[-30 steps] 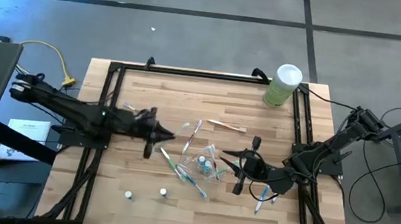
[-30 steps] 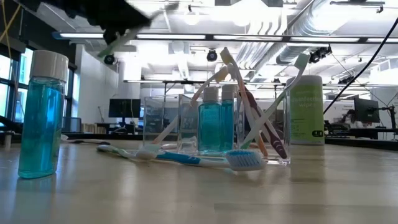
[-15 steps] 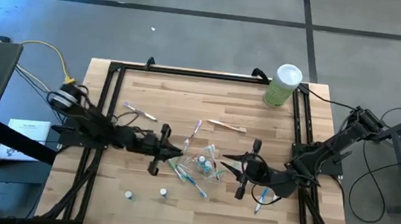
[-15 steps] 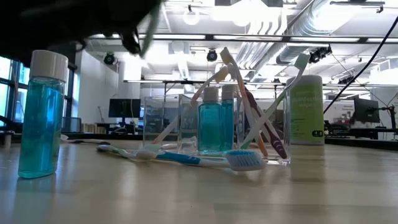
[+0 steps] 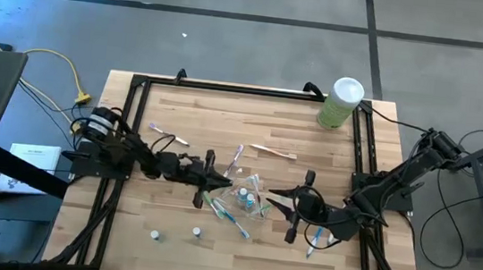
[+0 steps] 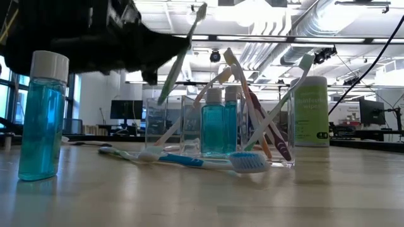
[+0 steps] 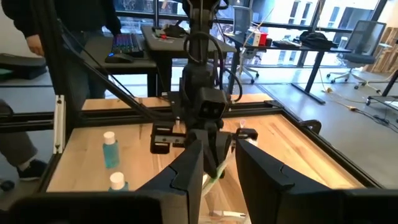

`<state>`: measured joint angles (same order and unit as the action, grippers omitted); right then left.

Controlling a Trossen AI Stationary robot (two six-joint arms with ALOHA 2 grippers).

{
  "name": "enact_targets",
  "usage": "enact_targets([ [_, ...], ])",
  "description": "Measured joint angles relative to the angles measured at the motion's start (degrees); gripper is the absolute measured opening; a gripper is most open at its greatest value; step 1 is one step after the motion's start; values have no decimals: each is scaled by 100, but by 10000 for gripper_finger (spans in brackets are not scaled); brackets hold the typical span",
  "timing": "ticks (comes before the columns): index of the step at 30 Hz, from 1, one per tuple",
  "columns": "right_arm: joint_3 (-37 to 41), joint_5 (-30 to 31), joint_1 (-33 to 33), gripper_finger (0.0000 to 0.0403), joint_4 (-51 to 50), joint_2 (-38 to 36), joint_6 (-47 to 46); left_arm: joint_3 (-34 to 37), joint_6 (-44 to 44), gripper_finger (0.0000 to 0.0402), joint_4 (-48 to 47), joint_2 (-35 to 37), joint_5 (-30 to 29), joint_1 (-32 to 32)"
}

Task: Pick & Place toothbrushing station
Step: Put the green toothbrush into the transparent organizer, then put the blue mouthwash into the transparent organizer

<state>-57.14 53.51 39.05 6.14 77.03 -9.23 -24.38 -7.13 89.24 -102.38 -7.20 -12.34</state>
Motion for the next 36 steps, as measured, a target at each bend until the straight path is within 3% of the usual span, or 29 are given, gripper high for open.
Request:
enact_targets([
  [11, 0, -151, 2, 87, -1, 2, 21, 30, -263, 6, 38, -612, 4, -63],
  [26, 0, -460, 2, 89, -20, 2, 15, 116, -519, 60, -537, -603, -361, -165],
  [30, 0, -600, -4, 111, -12, 23, -68, 123, -518, 80, -660, -421, -327, -205],
  [36, 0, -985, -11, 176, -28, 26, -261, 127, -202, 103, -1439, 316, -395, -395],
])
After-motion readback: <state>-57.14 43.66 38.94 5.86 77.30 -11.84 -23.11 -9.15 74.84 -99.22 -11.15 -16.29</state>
